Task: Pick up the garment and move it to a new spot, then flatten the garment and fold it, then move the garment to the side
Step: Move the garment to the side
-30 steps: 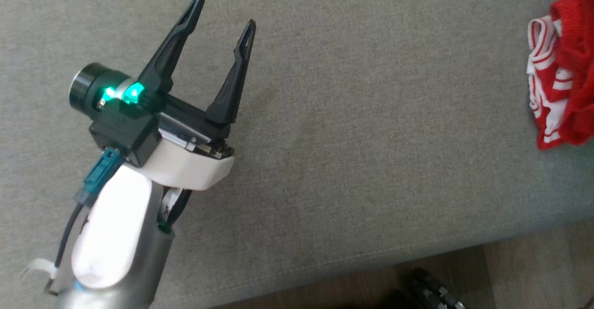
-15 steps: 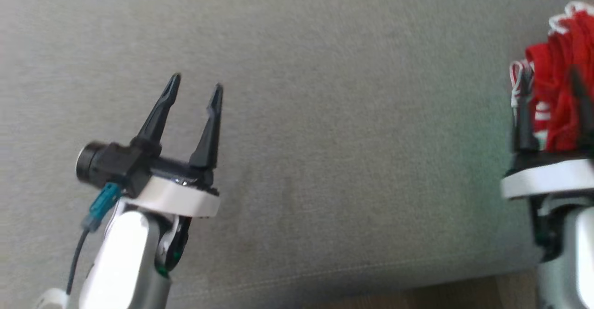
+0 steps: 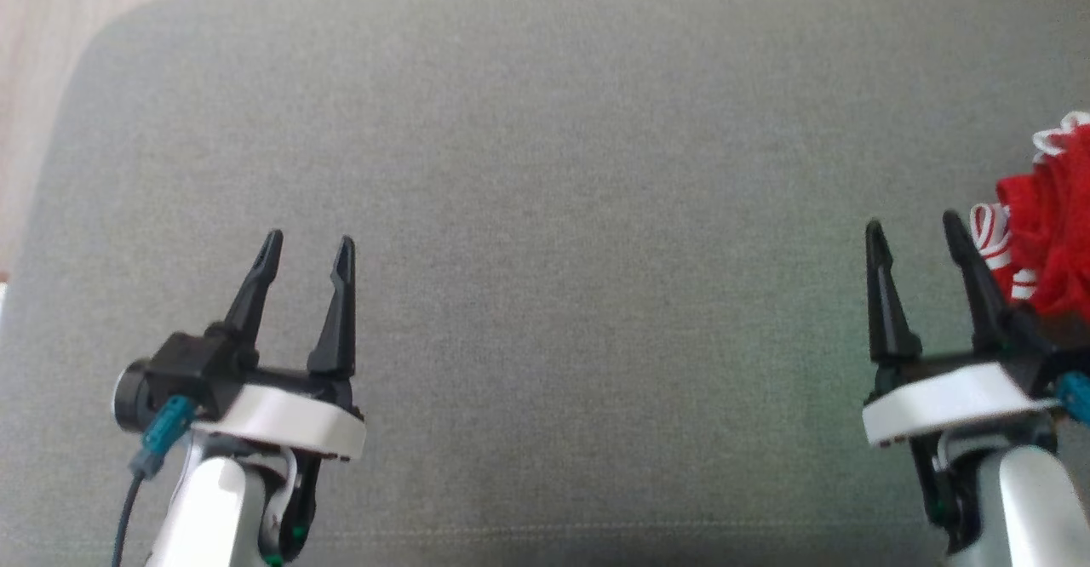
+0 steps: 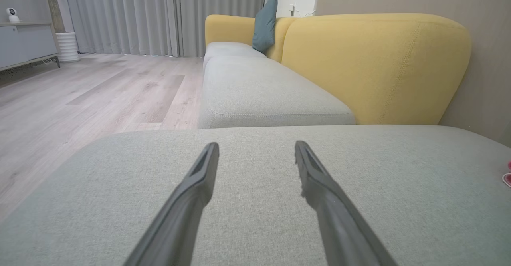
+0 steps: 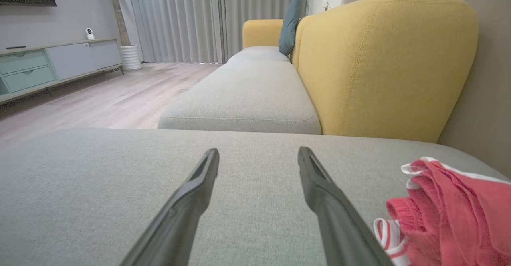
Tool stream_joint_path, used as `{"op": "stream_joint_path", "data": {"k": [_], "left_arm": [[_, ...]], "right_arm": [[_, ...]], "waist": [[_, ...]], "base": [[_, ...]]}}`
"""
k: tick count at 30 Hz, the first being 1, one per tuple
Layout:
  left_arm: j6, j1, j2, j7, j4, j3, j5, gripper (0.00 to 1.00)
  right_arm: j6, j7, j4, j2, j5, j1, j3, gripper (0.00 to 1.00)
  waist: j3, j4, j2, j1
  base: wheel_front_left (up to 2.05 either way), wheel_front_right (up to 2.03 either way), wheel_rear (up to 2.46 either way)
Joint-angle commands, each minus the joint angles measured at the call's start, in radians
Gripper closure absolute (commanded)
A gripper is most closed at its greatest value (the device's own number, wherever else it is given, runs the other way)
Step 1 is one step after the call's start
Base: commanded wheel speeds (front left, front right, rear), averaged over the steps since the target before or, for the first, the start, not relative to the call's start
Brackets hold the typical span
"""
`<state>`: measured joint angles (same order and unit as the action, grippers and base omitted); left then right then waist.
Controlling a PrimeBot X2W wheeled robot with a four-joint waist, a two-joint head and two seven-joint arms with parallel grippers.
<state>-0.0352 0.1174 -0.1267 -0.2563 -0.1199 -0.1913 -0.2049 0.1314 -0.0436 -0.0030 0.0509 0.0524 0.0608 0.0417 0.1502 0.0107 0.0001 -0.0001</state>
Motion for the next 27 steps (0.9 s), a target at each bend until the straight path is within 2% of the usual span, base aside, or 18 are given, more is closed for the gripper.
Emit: {"op": "stream_joint_path", "data": {"k": [1,15,27], "left_arm": [[0.000,0.017,-0.020,-0.002,0.026,0.030,-0.001,0.00],[0.016,-0.057,-0.027,0.028,0.002,0.015,-0.014,0.00],[0.035,-0.074,-0.036,0.053,0.005,0.020,-0.029,0.00]], "right_arm": [[-0.001,-0.002,-0.034,0.001,0.008,0.004,-0.020,0.00],[-0.001,0.027,-0.065,0.000,0.086,-0.129,0.003,0.00],[-0.001,0.026,-0.073,-0.001,0.113,-0.141,0.005,0.00]], "waist": [[-0.031,0.010,-0.0001,0.0001],[-0.147,0.000,-0.0001,0.0001],[-0.163,-0.001,-0.0001,0.0001]], "base": [[0.00,0.00,0.00],[0.00,0.00,0.00],[0.00,0.00,0.00]]}}
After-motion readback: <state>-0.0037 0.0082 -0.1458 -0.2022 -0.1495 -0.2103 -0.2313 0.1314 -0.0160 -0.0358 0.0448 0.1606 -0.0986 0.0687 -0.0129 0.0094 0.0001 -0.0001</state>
